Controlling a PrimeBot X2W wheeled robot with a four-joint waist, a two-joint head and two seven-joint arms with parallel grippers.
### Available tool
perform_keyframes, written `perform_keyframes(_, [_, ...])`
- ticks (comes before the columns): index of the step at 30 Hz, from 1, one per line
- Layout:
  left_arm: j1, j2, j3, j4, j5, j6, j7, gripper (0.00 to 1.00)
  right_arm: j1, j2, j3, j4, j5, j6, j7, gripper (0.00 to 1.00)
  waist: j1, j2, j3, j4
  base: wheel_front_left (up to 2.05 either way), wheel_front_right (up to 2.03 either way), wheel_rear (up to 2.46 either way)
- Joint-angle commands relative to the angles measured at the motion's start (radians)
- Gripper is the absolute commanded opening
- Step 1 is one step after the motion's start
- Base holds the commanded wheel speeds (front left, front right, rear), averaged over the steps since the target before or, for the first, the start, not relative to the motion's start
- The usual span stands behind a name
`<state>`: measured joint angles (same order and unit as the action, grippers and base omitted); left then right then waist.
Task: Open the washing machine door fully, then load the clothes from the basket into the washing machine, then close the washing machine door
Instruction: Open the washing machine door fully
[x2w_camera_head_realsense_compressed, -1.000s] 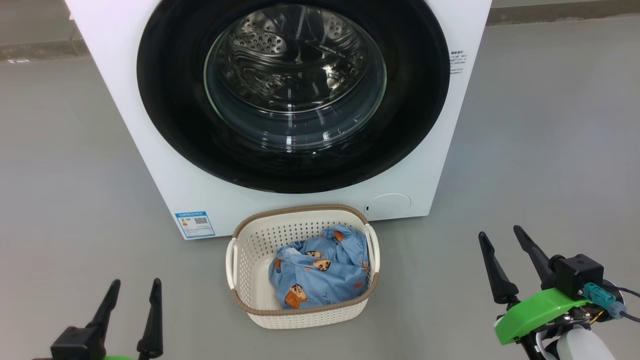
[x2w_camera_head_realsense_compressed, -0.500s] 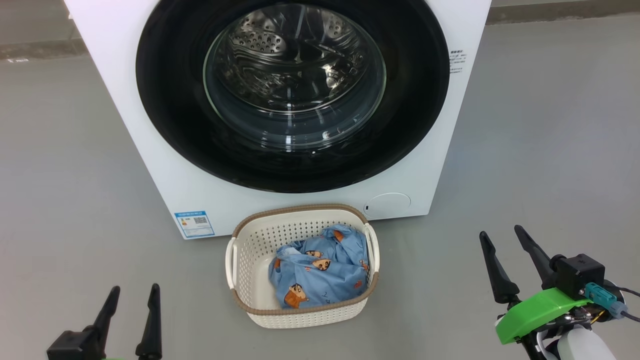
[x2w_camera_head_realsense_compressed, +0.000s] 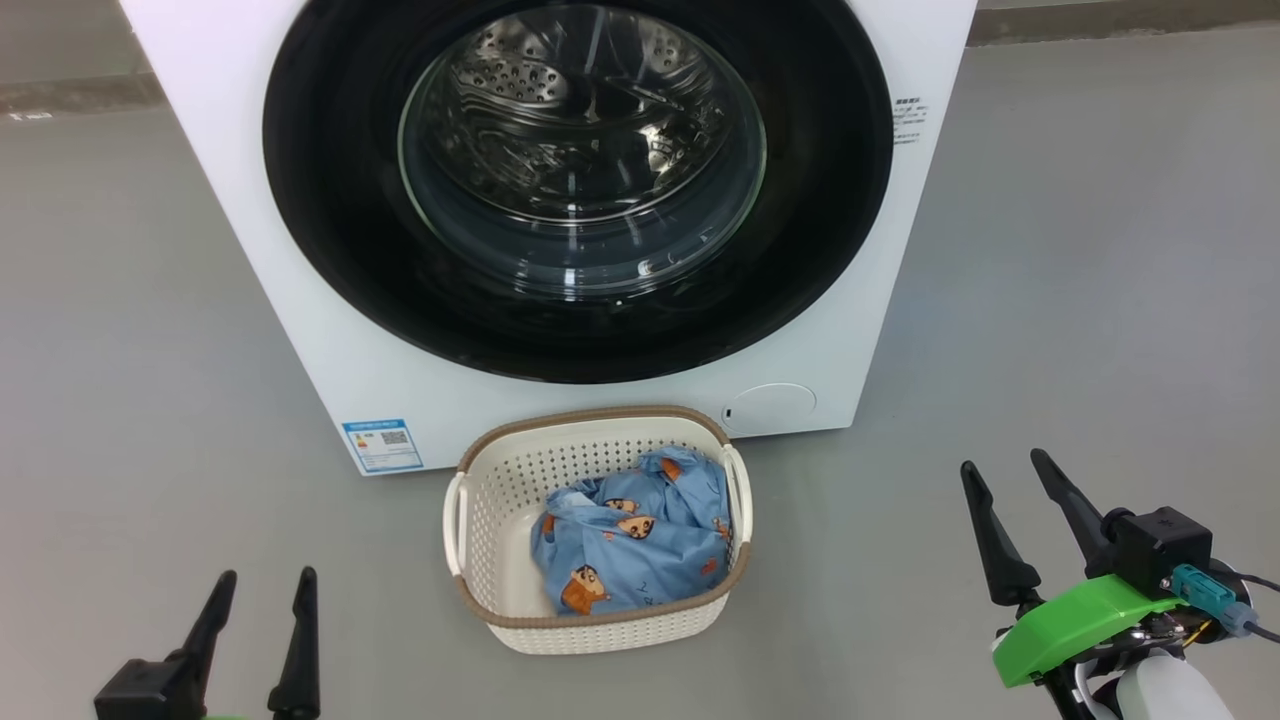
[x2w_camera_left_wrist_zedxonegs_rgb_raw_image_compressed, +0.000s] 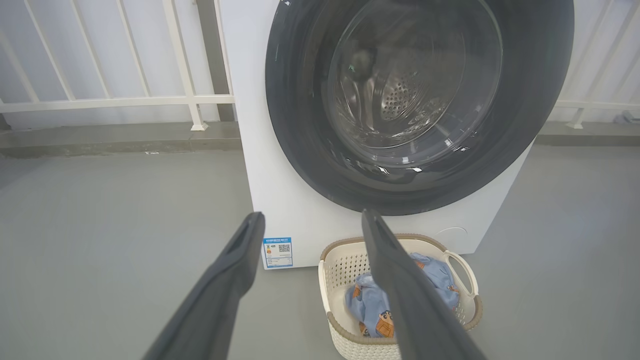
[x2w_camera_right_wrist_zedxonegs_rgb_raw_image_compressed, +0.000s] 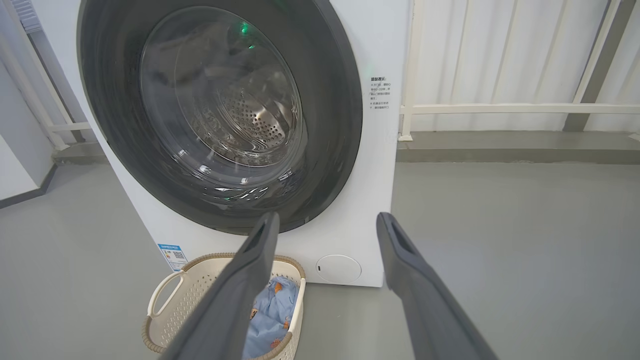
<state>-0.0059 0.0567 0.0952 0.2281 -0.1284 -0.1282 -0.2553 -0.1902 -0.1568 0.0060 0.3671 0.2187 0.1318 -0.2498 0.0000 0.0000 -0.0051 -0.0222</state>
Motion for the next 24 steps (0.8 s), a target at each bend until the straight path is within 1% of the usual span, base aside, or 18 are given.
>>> perform_keyframes(1, [-0.047,0.023,0.034,-0.021,0.007,-0.002,-0.006,1.00,-0.035,-0.011,0.015,-0.027,-0.009,-0.001,-0.012,1.00,0.0000,0.0000,0.001,0.000,0.63,0.63,-1.27])
perform_keyframes(7, [-0.056,0.022,0.031,-0.018,0.003,-0.002,-0.006,1.00,-0.033,-0.007,0.010,-0.030,-0.010,-0.001,-0.012,1.00,0.0000,0.0000,0.010,0.003,0.91,0.91,-1.81])
perform_keyframes(14, [-0.060,0.023,0.035,-0.017,-0.003,-0.002,-0.006,1.00,-0.030,-0.008,0.007,-0.031,-0.009,-0.001,-0.012,1.00,0.0000,0.0000,0.018,0.001,1.22,1.22,-2.45])
perform_keyframes(18, [-0.064,0.019,0.046,-0.037,-0.024,-0.002,-0.006,1.00,-0.031,-0.008,0.003,-0.030,-0.006,-0.001,-0.012,1.00,0.0000,0.0000,0.019,0.000,1.21,1.21,-2.42])
perform_keyframes(24, [-0.065,0.018,0.050,-0.058,-0.006,-0.002,-0.006,1.00,-0.034,-0.005,-0.002,-0.037,-0.006,-0.001,-0.012,1.00,0.0000,0.0000,0.025,0.001,0.88,0.88,-1.76])
